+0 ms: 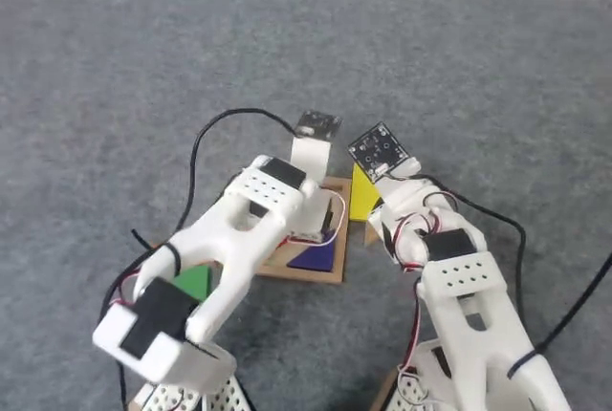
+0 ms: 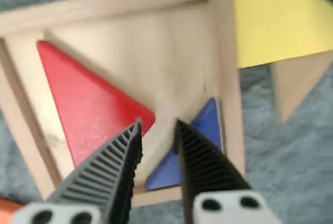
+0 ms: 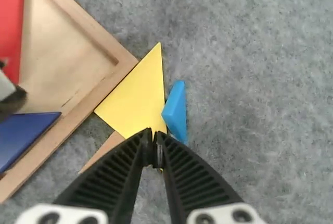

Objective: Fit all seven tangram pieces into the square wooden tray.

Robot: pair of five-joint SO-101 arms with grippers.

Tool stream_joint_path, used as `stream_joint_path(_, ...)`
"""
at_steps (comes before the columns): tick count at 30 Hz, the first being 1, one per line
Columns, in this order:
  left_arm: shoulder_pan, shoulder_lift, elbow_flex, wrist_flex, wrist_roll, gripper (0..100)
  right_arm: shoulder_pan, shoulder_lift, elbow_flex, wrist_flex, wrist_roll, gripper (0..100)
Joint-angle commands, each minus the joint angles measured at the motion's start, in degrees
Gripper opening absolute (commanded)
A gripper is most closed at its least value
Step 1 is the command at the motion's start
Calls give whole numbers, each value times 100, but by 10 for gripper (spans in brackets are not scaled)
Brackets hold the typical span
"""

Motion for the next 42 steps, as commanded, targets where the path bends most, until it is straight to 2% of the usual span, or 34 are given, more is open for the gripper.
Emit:
stream_joint_path(1,-334,0,-75,-18,-123,13,40,-251,-519,48,-62,7)
stream_joint_path(7,-888,0,-418,501,-202,14,40,-251,-510,31,-62,9)
stream_joint_path(15,-932,-9,-734,1125,-624,14,75,-242,-545,22,-26,9)
stream_joint_path(19,-1011,-264,-840,1371,-615,13,31,-207,-782,418,105,24)
stream_joint_path(25,-1398,-1749,4,800,-615,14,-145,980,-1670,989,132,176)
stream_joint_path(29,-1846,-2716,585,281,-580,15,-145,2176,-2312,1024,141,180)
stream_joint_path(33,-1943,-3235,822,211,-571,15,-154,3046,-2796,1024,246,182)
stream_joint_path(36,-1934,-3279,857,193,-563,16,-163,3354,-2989,1103,475,182)
stream_joint_path(42,-1943,-3279,1015,-141,-378,16,-699,3451,-2945,1165,853,180)
